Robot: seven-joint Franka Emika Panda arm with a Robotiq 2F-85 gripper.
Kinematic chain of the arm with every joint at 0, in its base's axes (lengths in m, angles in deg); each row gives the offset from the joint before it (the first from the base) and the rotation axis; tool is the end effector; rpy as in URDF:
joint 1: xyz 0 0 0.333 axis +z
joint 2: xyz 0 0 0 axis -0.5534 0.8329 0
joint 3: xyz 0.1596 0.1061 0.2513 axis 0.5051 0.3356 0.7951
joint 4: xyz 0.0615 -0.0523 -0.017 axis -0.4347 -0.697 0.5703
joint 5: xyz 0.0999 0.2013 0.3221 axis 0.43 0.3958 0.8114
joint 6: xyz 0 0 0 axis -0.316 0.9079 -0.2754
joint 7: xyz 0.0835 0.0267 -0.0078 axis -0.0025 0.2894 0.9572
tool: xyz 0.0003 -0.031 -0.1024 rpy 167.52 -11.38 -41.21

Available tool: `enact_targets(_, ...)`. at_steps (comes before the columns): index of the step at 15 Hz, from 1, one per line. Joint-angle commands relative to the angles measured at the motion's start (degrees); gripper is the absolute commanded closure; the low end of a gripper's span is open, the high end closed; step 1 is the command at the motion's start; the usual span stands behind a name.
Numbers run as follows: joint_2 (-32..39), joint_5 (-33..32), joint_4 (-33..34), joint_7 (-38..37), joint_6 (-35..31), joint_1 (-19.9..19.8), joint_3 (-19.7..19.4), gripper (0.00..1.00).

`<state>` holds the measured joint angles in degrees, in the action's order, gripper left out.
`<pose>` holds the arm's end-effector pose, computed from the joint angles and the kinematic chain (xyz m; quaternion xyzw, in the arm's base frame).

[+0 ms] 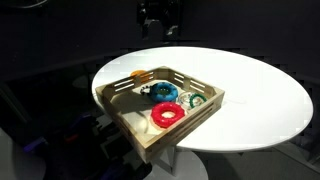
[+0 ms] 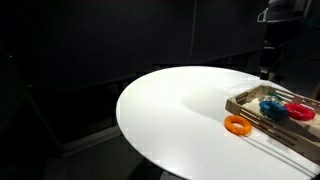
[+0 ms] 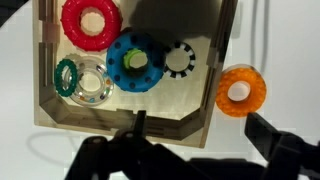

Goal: Put the orange ring on the table

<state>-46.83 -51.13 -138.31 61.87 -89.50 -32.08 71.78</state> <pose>0.4702 0.0245 0.4006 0.9972 0.0439 -0.0573 0.0175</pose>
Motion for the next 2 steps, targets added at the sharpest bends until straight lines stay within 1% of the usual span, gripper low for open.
enact_targets(1, -0.22, -0.05, 0.09, -0.18, 0.35, 0.03, -0.01, 0.00)
enact_targets(2, -0.29, -0.06, 0.09, -0.29, 0.43, 0.02, -0.01, 0.00)
